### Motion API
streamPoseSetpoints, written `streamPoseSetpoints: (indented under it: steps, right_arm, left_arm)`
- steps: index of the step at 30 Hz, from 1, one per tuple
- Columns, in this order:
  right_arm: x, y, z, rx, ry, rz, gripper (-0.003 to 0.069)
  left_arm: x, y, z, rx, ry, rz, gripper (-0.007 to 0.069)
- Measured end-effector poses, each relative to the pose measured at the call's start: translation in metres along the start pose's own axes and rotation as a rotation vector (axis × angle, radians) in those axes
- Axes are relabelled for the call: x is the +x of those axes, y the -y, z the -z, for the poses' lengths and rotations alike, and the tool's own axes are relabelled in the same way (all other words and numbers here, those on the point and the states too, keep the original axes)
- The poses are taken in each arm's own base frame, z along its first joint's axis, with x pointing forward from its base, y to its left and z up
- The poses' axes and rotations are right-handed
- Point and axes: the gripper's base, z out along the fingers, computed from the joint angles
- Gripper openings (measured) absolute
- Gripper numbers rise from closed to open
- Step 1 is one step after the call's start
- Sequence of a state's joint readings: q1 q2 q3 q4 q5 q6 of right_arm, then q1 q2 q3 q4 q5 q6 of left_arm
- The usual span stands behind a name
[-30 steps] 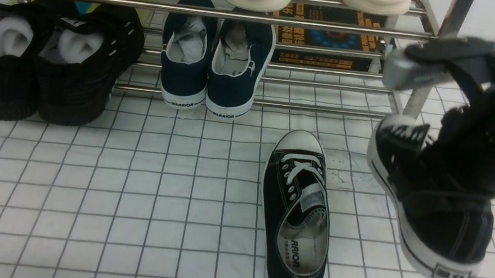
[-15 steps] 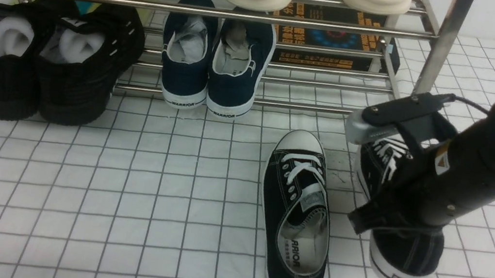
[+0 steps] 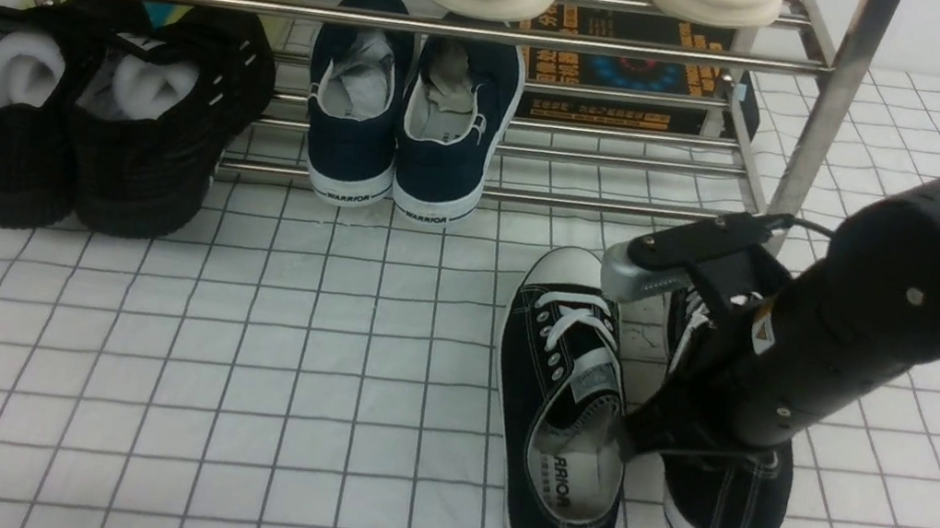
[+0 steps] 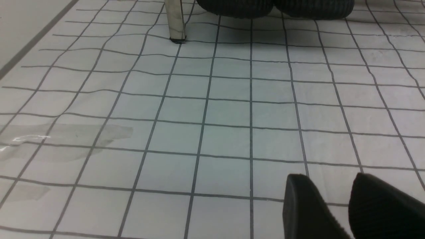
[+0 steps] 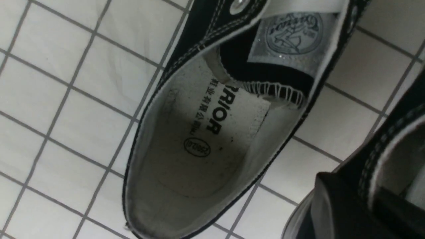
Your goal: Take the shoes off the shelf with your hand from the white checkered tablecloth.
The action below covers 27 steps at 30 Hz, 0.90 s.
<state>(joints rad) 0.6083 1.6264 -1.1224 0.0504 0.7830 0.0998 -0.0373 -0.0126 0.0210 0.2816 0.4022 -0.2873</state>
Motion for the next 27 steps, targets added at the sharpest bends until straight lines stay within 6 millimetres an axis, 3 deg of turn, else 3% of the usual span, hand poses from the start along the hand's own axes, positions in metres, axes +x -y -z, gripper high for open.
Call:
streamPoseSetpoints:
  steps: [8, 19, 23, 27]
  right_arm:
    - [0.004, -0.013, -0.002, 0.027, -0.027, 0.091, 0.0020]
    - [0.005, -0.013, -0.002, 0.030, -0.033, 0.074, 0.0053]
    - [0.005, -0.013, -0.002, 0.032, -0.031, 0.076, 0.0174]
    - [0.004, -0.013, 0.002, 0.034, -0.028, 0.078, 0.0388]
  left_arm:
    - [0.000, 0.000, 0.000, 0.000, 0.000, 0.000, 0.0240]
    - [0.000, 0.000, 0.000, 0.000, 0.000, 0.000, 0.0240]
    - [0.000, 0.000, 0.000, 0.000, 0.000, 0.000, 0.0240]
    - [0.000, 0.000, 0.000, 0.000, 0.000, 0.000, 0.0240]
